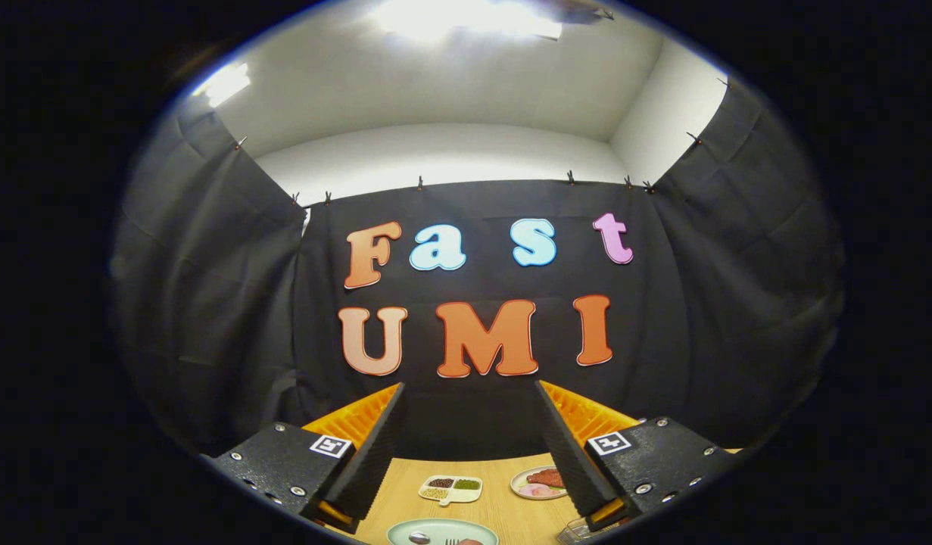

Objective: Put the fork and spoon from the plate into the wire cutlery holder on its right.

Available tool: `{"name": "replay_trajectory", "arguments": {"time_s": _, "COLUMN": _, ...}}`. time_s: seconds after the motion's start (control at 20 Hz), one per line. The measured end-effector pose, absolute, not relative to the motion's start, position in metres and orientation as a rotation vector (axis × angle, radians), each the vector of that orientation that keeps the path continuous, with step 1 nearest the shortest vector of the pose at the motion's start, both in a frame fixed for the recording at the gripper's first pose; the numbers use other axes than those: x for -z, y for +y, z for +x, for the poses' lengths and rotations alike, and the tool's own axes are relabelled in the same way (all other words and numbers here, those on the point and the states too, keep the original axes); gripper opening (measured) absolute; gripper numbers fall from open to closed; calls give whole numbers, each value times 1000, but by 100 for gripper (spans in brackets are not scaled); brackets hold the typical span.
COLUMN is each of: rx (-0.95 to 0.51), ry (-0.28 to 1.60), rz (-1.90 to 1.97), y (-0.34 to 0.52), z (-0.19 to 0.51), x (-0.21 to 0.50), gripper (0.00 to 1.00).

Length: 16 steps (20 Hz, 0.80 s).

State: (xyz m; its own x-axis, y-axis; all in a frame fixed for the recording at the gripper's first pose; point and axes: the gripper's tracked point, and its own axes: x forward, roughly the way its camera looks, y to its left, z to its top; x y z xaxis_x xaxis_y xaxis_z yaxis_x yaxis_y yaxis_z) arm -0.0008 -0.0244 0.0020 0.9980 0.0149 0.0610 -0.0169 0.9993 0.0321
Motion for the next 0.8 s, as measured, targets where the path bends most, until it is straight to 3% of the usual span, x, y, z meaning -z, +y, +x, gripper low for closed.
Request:
{"name": "replay_trajectory", "arguments": {"time_s": 0.3, "rx": -12, "ry": 14, "rz": -35, "y": -19, "z": 8, "x": 26, "gripper": 97}}
{"name": "replay_trajectory", "arguments": {"time_s": 0.6, "rx": 11, "ry": 252, "rz": -27, "y": -16, "z": 17, "x": 101, "gripper": 98}}
{"name": "replay_trajectory", "arguments": {"time_s": 0.8, "rx": 9, "ry": 510, "rz": -109, "y": -13, "z": 14, "x": 178, "gripper": 98}}
